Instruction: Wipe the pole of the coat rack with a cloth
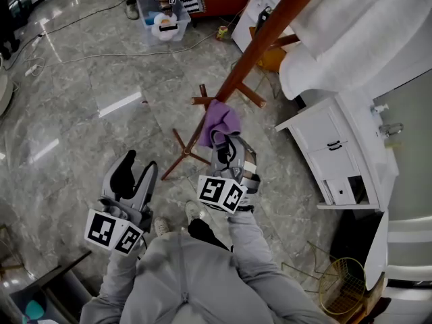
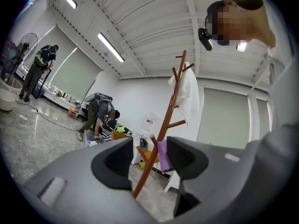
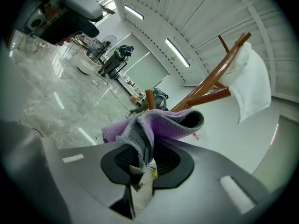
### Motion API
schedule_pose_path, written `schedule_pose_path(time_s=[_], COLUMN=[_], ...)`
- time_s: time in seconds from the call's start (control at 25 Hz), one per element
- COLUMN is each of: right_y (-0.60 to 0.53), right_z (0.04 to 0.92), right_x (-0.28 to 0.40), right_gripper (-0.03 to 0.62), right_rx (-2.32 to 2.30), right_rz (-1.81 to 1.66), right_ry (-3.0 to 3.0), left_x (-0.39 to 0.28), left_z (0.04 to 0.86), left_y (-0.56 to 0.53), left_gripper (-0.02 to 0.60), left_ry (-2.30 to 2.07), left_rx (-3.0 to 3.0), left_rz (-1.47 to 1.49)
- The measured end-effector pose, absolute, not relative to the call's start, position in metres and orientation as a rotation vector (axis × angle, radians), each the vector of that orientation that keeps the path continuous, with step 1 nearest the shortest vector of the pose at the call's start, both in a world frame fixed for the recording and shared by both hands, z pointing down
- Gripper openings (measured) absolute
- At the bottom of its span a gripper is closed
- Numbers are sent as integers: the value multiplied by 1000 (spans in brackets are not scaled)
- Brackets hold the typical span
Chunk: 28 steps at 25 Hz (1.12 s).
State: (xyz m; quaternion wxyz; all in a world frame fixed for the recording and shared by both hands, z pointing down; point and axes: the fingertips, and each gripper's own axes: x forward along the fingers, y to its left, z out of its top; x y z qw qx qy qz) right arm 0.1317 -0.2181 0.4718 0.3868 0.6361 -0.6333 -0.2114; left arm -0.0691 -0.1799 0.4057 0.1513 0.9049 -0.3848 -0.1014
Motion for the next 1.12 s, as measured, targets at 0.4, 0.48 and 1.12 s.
schedule_pose_path(time_s=[0.4, 0.48, 1.12], right_y=[-184, -177, -167], right_z=[528, 533, 465], right_x=[131, 130, 181], right_gripper=[52, 52, 52], right_rx=[1507, 1493, 1862], right_rz=[-375, -361, -293], right_ry=[-1655, -1660, -1738], left_x=[-56, -55, -36], left_z=[406, 406, 398], left_y=[-176, -175, -162], left_gripper=[242, 242, 242], left_ry=[-1084, -1081, -1054], left_rx=[2610, 2612, 2637], left_rz=[-273, -270, -266])
